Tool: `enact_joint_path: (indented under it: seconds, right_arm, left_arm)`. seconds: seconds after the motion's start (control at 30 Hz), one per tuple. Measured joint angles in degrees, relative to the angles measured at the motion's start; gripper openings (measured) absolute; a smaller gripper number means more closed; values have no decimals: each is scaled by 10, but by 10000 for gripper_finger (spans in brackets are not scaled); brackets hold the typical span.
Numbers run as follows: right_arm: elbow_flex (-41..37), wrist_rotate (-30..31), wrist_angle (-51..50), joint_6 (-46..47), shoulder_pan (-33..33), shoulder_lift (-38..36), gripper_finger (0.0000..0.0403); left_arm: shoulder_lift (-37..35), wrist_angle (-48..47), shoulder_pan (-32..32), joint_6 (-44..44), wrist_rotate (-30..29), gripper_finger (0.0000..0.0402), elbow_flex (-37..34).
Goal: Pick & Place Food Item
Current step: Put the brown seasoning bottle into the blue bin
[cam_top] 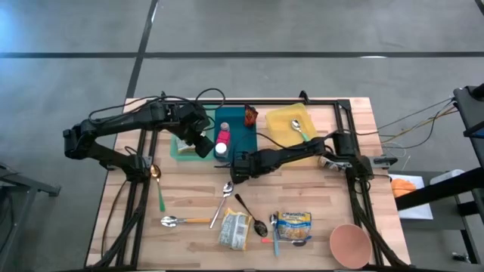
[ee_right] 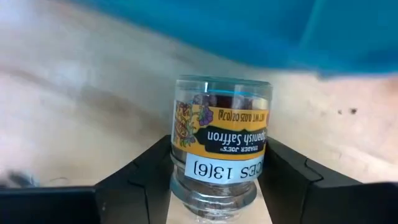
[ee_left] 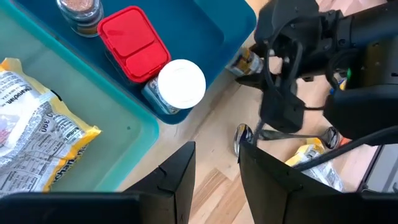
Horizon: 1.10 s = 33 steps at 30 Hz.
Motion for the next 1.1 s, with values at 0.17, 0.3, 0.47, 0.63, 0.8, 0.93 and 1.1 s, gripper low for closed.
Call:
enact_joint_path:
  seconds: [0.17, 0.3, 0.47, 0.63, 0.8, 0.93, 1.1]
  right_arm:
    - [12, -53, 0, -151, 18, -18, 184]
    - [29, -50, -25, -295, 46, -54, 184]
    - [29, 4, -33, -445, 78, -114, 184]
    - [29, 80, -34, -500, 93, -174, 184]
    - [29, 90, -37, -509, 79, -207, 184]
    - [29, 104, -48, -509, 76, -217, 184]
    - [28, 119, -44, -535, 75, -229, 184]
  left_arm:
    - [0, -2, 0, 0, 1, 130, 0]
    - [0, 0, 0, 0, 37, 130, 0]
    - [0, 46, -5, -9, 84, 130, 0]
    - [0, 180, -18, -78, 136, 131, -15]
    - [0, 374, -23, -183, 192, 158, -57]
    - [0, 456, -23, -242, 200, 207, -83]
    - [3, 468, -24, -288, 198, 276, -102]
